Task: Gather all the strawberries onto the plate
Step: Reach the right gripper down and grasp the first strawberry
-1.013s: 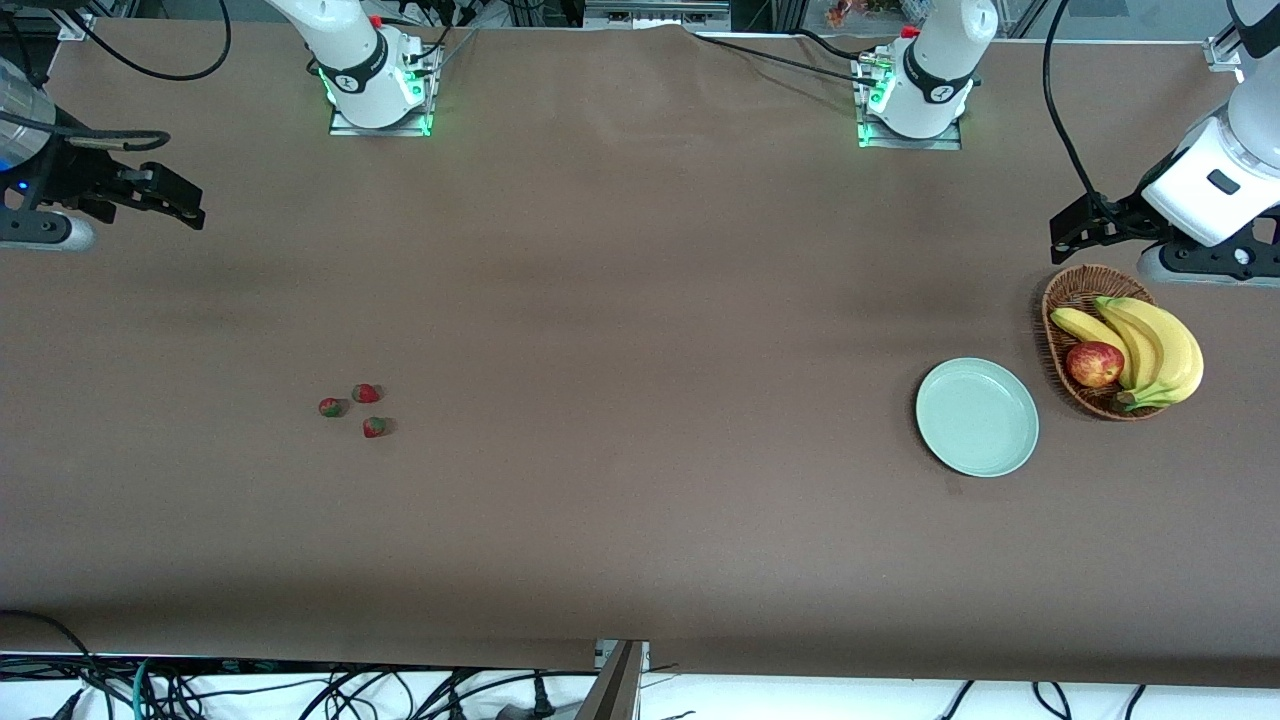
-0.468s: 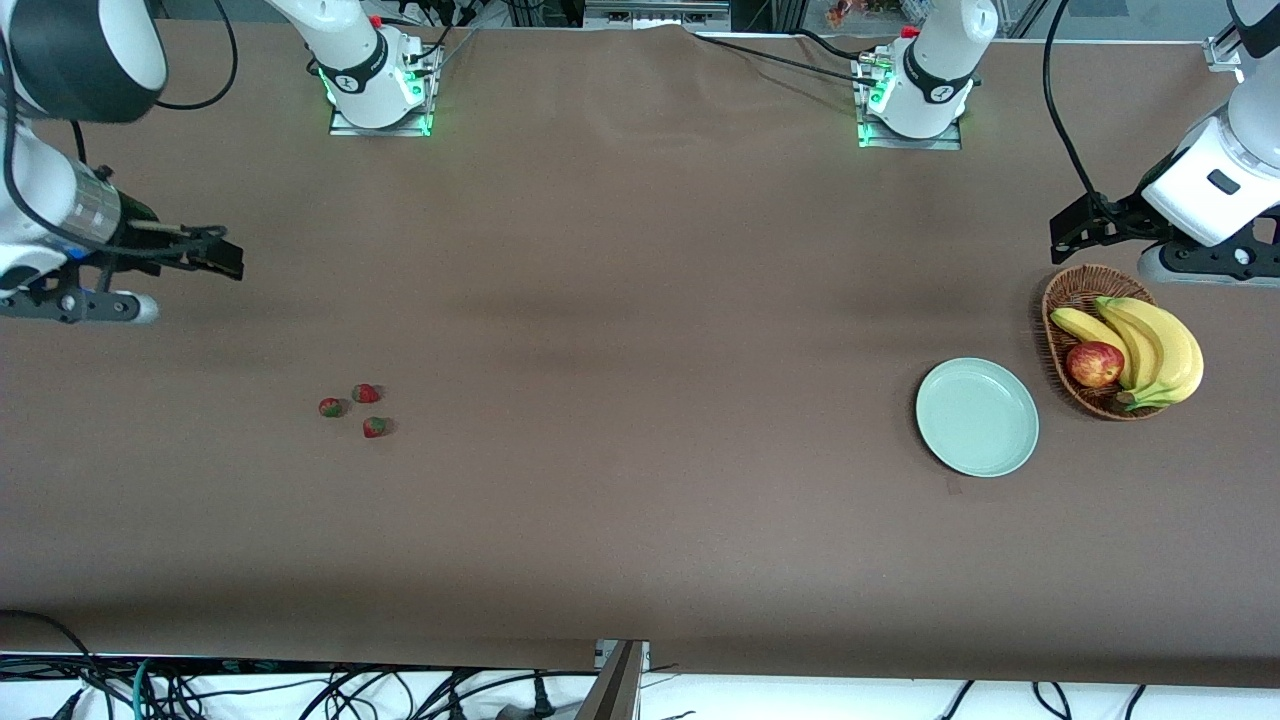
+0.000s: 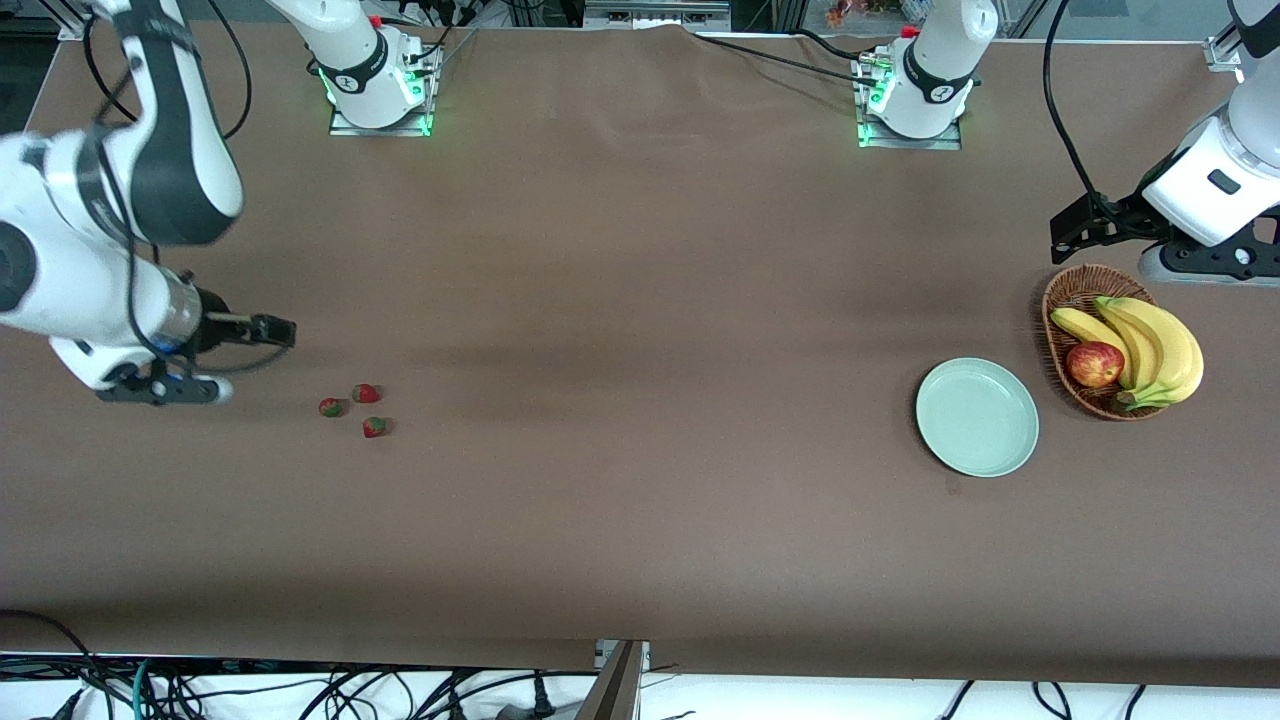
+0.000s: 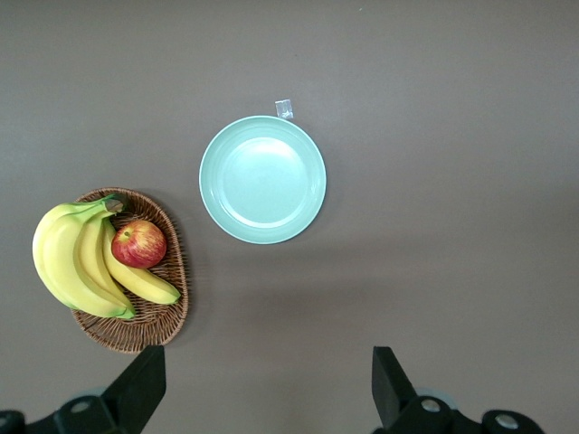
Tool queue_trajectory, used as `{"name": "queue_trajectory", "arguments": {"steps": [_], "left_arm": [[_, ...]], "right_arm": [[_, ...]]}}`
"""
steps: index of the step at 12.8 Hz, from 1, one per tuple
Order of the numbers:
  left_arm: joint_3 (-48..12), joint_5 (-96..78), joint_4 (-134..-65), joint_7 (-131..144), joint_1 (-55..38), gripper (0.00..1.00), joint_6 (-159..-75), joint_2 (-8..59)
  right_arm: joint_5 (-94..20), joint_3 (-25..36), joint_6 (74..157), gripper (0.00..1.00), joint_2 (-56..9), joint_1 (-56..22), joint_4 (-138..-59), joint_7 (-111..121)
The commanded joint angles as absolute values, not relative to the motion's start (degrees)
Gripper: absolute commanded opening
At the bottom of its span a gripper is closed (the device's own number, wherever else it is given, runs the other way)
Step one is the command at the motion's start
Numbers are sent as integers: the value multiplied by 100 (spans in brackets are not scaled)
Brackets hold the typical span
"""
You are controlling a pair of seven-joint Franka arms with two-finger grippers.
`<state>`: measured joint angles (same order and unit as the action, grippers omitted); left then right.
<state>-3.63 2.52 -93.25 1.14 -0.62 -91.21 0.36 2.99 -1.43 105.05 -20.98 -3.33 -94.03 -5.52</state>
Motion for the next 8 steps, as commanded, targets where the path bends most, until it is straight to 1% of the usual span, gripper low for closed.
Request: {"name": "queue_trajectory", "arguments": {"steps": [1,3,6,8], "left_arm": [[-352,167,-9334,97,-44,100,-9053,-44],[-352,167,-9334,97,-44,100,-9053,-44],[-352,167,-9334,97,-44,100,-9053,-44],[-352,167,-9334,97,-53,100,-9053,-44]], "right_arm": [[352,-149,11063,100,-2661,-431,-9220,-571],[325,-158,11459,100,-3065,-439,-9237,-571],[308,-167,12004,100,-3374,-659,-9237,-597],[290,-167,12557,100,-3663,-721,-9237,-641]]}}
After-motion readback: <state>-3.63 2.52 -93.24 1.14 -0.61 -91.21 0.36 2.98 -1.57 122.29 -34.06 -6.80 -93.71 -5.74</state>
